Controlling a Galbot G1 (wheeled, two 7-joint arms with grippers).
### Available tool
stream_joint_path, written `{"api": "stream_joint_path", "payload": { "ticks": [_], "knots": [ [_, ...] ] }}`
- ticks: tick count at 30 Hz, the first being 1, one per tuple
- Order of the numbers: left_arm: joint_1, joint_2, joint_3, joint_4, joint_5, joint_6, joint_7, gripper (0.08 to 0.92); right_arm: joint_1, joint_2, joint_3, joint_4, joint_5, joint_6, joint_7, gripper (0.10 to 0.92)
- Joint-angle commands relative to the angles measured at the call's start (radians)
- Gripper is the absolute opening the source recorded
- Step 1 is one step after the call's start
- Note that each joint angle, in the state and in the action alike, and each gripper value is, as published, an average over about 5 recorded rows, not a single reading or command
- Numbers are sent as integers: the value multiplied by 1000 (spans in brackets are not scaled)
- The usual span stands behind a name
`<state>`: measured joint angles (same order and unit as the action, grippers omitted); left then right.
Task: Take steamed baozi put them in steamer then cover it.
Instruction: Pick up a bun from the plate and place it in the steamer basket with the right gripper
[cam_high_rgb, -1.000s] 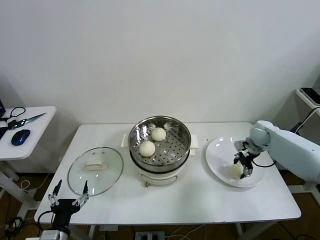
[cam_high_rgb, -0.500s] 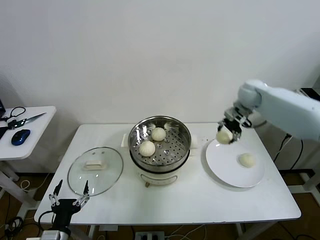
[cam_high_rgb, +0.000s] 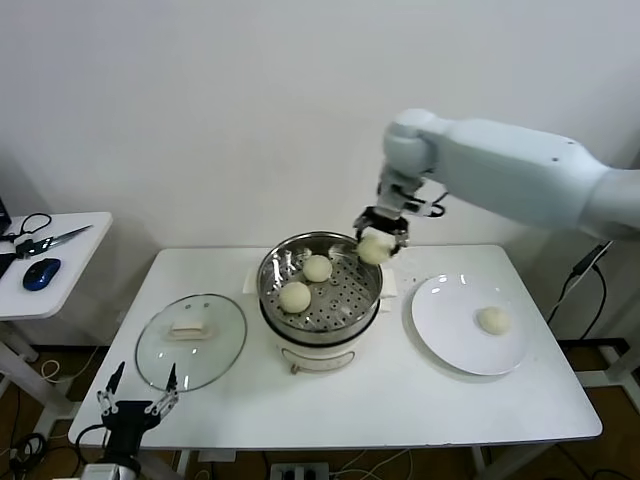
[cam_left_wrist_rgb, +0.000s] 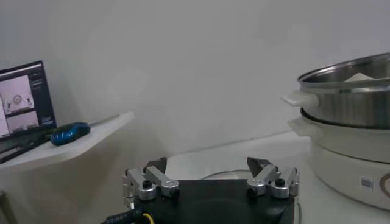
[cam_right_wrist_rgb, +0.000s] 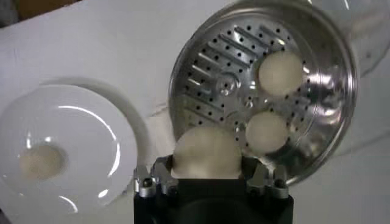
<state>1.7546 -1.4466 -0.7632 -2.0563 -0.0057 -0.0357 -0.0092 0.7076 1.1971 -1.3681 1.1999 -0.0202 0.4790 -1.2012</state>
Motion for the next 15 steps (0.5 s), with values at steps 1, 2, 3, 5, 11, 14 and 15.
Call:
{"api": "stream_joint_path", "payload": {
  "ticks": [1, 2, 3, 5, 11, 14, 15],
  "knots": [
    [-2, 2, 0, -5, -6, 0, 1, 823, -123, 174, 4, 15, -186, 103, 13, 720],
    [-2, 2, 0, -4, -6, 0, 1, 823, -136, 178, 4, 19, -191, 103, 13, 721],
    [-2, 2, -1, -3, -7, 0, 1, 823, -148, 182, 4, 25, -195, 103, 14, 721],
    [-2, 2, -3, 1, -8, -1, 1, 823, -169, 188, 4, 37, -203, 104, 15, 721],
    [1, 6, -12, 13, -16, -7, 1, 823, -196, 186, 5, 54, -224, 105, 17, 721],
    [1, 7, -14, 16, -19, -7, 2, 823, -200, 183, 0, 51, -215, 101, 17, 722],
    [1, 7, -14, 16, -20, -6, 2, 823, -201, 182, -1, 51, -211, 99, 17, 723]
  ]
}}
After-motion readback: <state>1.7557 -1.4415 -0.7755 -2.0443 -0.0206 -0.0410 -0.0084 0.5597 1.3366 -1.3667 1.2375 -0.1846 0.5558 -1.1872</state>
